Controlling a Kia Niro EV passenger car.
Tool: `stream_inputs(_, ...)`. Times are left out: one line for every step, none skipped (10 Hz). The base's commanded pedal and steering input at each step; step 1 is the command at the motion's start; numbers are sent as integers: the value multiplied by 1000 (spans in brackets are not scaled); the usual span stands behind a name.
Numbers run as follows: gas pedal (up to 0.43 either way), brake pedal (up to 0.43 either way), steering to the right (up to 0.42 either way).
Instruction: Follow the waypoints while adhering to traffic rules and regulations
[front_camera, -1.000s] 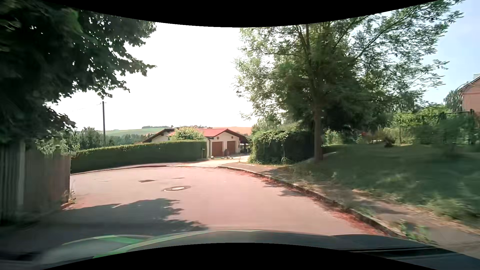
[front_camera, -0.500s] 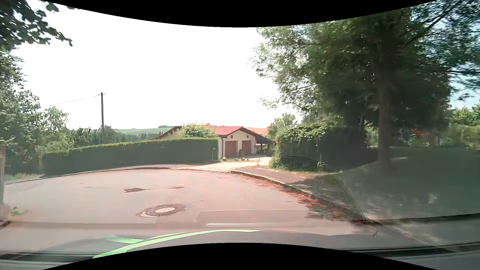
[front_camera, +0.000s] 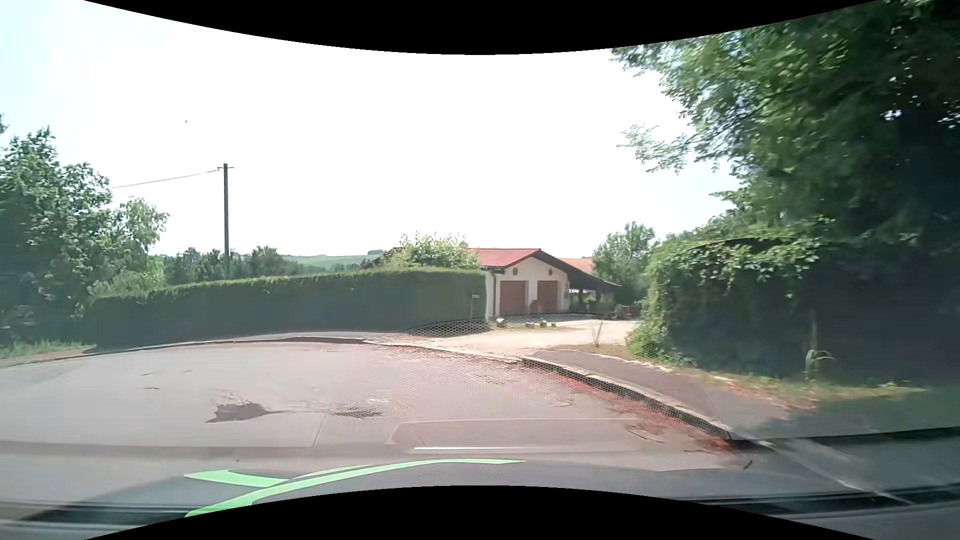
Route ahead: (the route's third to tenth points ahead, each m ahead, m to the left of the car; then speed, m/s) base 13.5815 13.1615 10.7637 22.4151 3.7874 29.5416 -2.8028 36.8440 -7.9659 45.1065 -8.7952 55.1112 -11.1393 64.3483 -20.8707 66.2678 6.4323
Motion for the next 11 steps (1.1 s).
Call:
stream_inputs(0, 195, -228)
stream_inputs(0, 195, -245)
stream_inputs(0, 195, -265)
stream_inputs(0, 195, -276)
stream_inputs(0, 183, -285)
stream_inputs(0, 183, -292)
stream_inputs(0, 171, -301)
stream_inputs(0, 165, -313)
stream_inputs(0, 165, -331)
stream_inputs(0, 159, -355)
stream_inputs(0, 159, -372)
